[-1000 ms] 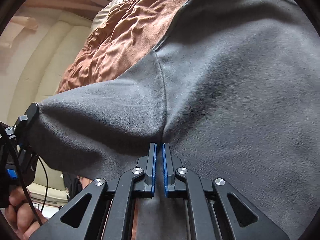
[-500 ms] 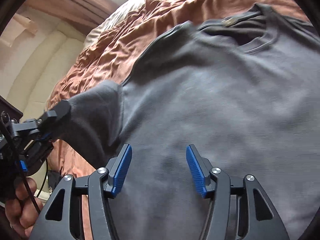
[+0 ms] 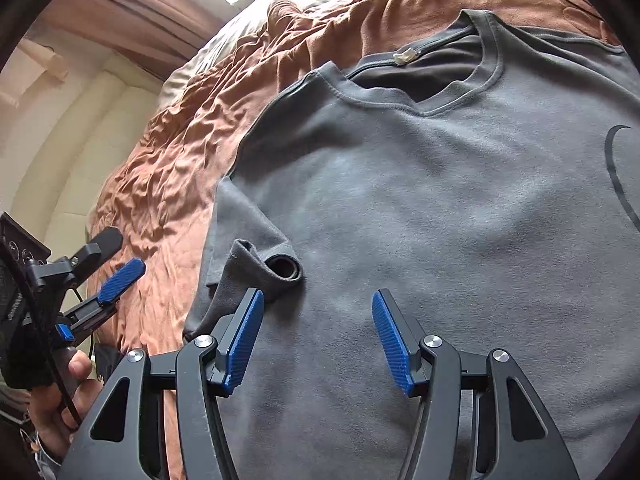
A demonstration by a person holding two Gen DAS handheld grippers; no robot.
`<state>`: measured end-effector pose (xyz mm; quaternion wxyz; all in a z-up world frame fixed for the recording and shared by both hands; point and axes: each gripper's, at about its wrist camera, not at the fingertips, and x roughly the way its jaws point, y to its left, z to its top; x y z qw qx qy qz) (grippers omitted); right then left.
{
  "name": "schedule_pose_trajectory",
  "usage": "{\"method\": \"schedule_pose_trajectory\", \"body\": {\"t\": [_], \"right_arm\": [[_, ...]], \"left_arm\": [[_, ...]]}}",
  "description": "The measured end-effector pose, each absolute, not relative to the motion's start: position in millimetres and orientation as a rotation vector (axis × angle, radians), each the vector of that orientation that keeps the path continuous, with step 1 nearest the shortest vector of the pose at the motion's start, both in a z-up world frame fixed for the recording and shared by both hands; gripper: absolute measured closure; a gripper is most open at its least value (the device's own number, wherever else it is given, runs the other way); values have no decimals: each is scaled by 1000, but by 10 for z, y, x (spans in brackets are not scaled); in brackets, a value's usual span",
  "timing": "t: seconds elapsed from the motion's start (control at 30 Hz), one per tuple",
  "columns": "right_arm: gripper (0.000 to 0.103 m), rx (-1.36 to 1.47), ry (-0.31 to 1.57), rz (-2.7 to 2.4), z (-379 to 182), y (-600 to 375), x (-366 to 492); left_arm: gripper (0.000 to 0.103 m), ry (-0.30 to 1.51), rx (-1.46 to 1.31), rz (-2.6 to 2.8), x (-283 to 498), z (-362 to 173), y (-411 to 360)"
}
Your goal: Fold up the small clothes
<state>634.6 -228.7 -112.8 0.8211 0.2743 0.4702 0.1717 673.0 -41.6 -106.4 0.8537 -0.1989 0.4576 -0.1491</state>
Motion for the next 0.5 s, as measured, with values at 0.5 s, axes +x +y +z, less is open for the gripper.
{"method": "schedule_pose_trajectory", "body": {"t": [0.5], "right_arm": [[48,564,956,457,-1212,-1880,6810]], "left_arm": [[54,1077,-508,-304,6856,-1660,-159]]}}
